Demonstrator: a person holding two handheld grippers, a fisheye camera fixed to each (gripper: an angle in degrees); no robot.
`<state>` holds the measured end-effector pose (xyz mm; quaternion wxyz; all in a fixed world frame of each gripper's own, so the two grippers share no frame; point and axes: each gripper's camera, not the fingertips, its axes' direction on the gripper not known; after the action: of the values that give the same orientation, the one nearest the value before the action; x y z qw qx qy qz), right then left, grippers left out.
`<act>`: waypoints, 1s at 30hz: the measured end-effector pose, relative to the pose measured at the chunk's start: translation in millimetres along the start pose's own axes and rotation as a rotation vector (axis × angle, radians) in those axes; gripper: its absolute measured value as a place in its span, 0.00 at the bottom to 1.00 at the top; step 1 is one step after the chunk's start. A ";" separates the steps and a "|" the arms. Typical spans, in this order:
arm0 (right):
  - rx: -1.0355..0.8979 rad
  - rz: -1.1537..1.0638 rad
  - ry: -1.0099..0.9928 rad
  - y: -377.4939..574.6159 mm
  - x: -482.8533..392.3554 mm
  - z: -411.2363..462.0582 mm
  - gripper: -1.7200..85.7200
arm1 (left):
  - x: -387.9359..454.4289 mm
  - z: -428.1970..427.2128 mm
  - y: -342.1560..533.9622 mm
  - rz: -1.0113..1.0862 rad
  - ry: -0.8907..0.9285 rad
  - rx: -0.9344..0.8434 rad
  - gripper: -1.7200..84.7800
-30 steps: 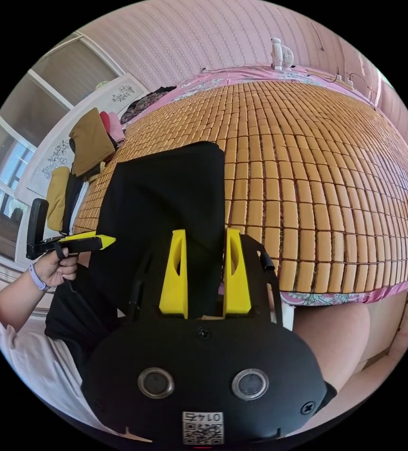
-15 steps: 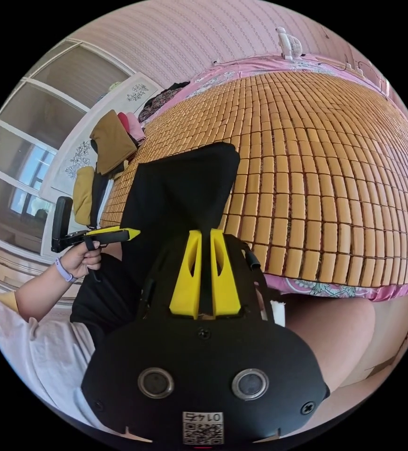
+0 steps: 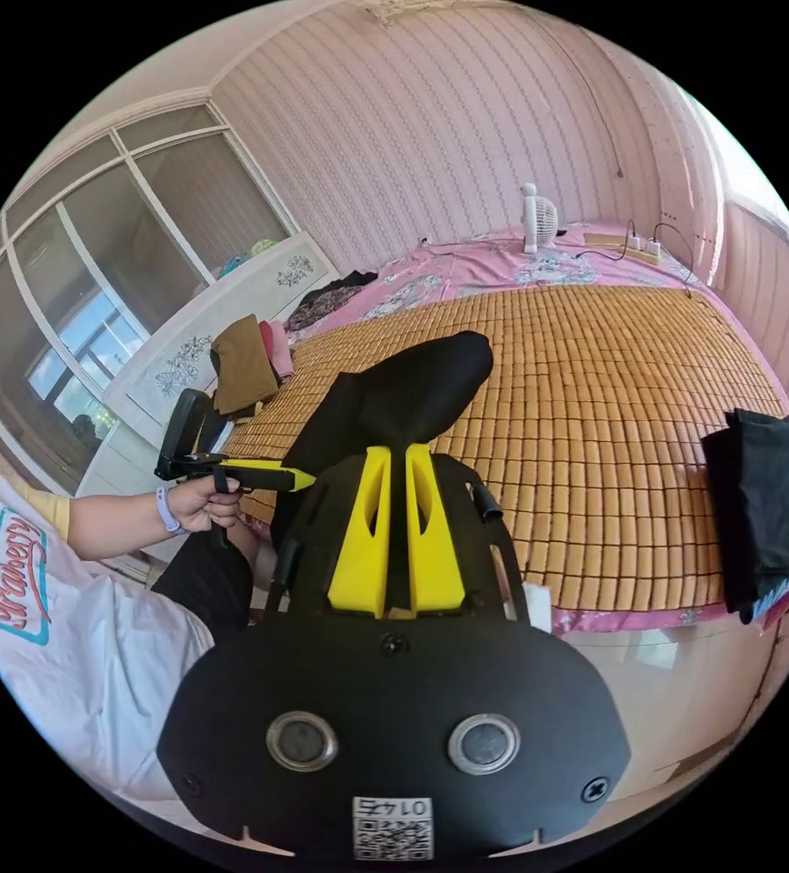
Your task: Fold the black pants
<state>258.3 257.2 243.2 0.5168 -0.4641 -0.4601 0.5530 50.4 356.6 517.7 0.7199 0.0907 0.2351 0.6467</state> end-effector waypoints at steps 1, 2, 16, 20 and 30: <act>0.023 0.012 0.045 -3.7 16.6 -25.5 0.04 | 16.6 10.8 -15.6 0.049 0.039 -0.001 0.08; 0.031 0.019 0.070 -5.9 25.1 -38.5 0.04 | 35.7 22.3 -30.9 0.107 0.074 -0.001 0.08; -0.134 0.533 0.682 -11.7 265.7 -176.2 0.18 | 147.0 150.4 -112.9 0.248 0.357 -0.141 0.13; -0.056 0.516 0.582 76.7 229.2 -122.6 0.18 | 51.8 102.9 -36.0 0.235 0.308 -0.209 0.11; -0.022 0.495 0.418 241.0 36.7 -24.8 0.16 | -106.8 -156.8 199.5 -0.220 -0.010 0.311 0.09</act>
<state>246.7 284.3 0.0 0.4450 -0.6708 -0.2234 0.5497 -204.0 254.7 491.2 0.7645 0.1779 0.3374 0.5196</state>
